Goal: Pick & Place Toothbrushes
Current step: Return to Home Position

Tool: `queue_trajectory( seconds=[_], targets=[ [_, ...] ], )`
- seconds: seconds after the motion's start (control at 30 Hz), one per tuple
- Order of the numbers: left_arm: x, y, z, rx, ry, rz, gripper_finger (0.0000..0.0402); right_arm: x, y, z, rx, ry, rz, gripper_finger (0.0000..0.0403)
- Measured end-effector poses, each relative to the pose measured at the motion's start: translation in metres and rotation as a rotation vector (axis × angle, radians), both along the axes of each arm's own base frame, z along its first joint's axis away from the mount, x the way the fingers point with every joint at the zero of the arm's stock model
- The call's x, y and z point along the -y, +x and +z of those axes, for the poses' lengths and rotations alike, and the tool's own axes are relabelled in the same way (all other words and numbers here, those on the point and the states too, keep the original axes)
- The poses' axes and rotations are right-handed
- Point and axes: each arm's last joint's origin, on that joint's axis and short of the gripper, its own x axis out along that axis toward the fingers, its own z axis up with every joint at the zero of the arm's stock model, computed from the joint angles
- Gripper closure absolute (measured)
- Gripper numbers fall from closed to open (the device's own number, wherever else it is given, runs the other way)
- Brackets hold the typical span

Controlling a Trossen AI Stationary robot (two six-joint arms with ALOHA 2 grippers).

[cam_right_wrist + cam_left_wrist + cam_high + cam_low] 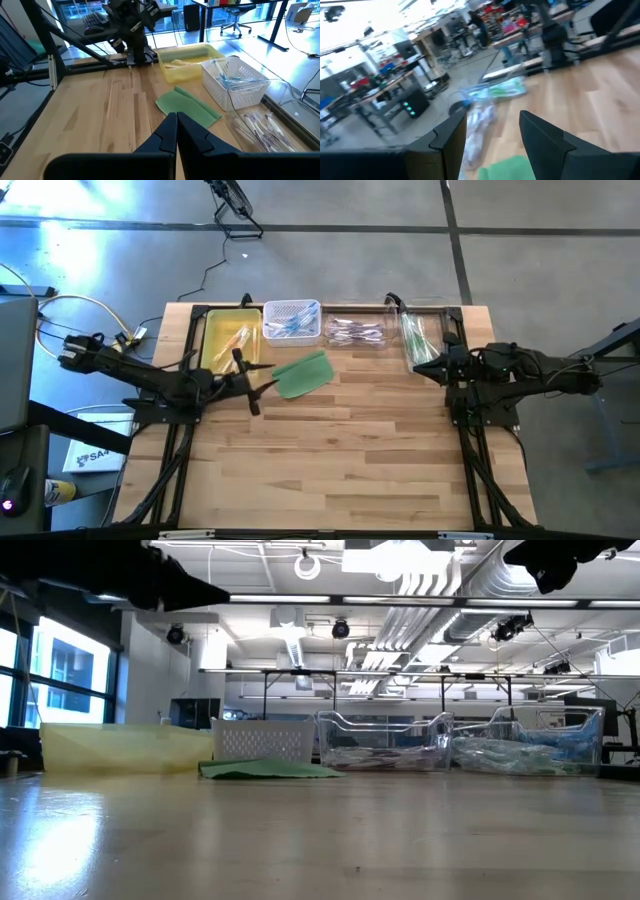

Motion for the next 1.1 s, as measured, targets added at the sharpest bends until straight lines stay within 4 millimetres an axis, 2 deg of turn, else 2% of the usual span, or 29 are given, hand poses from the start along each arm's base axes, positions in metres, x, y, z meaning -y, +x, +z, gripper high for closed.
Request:
queue_trajectory(
  seconds=[0.2, 0.37, 0.6, 0.87, 1.1],
  targets=[
    [-0.022, 0.005, 0.003, -0.069, 0.013, 0.019, 0.0224, 0.0, 0.0, 0.0, 0.002, 0.003, -0.001, 0.0401],
    [-0.027, -0.001, 0.016, -0.066, 0.021, 0.005, 0.0224, 0.0, 0.0, 0.0, 0.002, 0.004, -0.009, 0.0401],
    [-0.023, -0.032, 0.033, -0.018, 0.085, -0.028, 0.0224, 0.0, 0.0, 0.0, -0.003, 0.005, -0.01, 0.0401],
    [-0.026, -0.071, 0.036, -0.008, 0.06, -0.029, 0.0224, 0.0, 0.0, -0.001, -0.005, 0.004, -0.009, 0.0401],
    [-0.027, -0.089, 0.038, 0.035, 0.064, -0.031, 0.0224, 0.001, -0.014, 0.001, 0.031, 0.001, -0.01, 0.0401]
  ],
)
